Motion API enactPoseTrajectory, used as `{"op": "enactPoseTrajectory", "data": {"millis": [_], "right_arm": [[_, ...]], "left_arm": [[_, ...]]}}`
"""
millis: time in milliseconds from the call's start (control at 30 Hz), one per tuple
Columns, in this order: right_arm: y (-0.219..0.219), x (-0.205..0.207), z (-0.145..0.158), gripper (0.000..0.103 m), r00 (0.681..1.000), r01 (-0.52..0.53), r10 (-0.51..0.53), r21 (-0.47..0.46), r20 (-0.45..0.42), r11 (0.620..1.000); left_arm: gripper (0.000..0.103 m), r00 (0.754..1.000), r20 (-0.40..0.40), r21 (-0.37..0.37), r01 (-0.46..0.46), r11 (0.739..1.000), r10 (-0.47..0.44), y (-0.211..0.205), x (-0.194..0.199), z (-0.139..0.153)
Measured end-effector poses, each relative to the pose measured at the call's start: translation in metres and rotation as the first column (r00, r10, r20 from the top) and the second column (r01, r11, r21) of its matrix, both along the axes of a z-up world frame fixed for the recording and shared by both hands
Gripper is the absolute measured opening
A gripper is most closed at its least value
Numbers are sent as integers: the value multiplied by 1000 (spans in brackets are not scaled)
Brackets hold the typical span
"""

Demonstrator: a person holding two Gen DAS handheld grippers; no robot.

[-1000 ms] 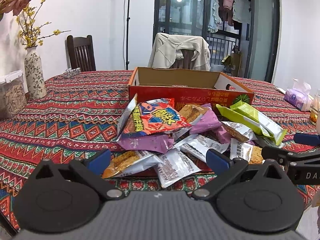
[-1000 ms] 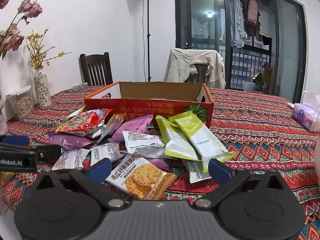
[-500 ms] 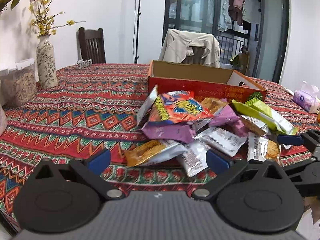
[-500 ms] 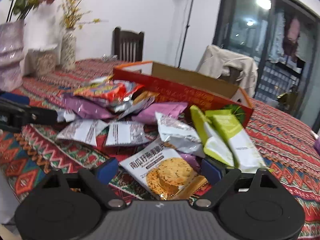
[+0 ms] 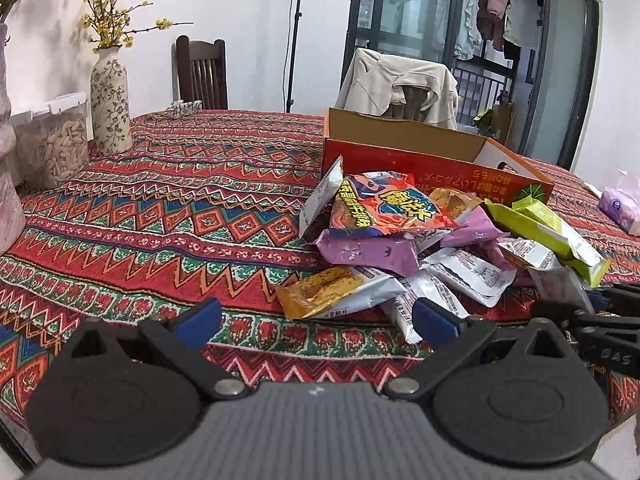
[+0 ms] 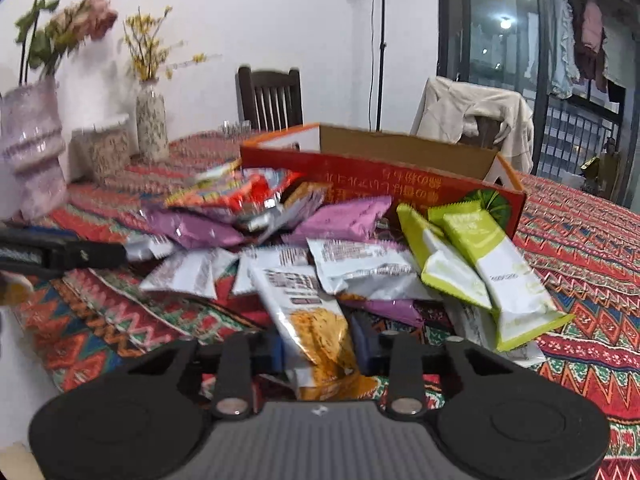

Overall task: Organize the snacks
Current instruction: 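Reach into the pile and grasp a thin white packet with the right tool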

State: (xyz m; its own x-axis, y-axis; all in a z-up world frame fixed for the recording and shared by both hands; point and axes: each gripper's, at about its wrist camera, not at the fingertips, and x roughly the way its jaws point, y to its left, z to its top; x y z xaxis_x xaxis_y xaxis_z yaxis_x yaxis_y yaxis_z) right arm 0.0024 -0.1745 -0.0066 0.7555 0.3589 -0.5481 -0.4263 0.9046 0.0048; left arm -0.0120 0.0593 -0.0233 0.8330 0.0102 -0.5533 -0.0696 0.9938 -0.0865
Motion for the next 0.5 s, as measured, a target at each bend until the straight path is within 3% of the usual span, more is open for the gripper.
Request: {"op": "enactPoseTrajectory", "data": {"millis": [67, 400, 500], "right_arm": [[-2, -6, 7, 15, 1000, 5, -5, 22, 27, 1000], [-26, -6, 36, 13, 992, 87, -101, 165, 75, 982], [-30, -6, 38, 13, 989, 102, -119, 181, 83, 978]], "left_arm": [[103, 1000, -7, 0, -5, 1000, 5, 0, 3, 1], [103, 999, -35, -9, -35, 999, 35, -11, 37, 8], [103, 993, -88, 4, -76, 997, 76, -15, 55, 3]]}}
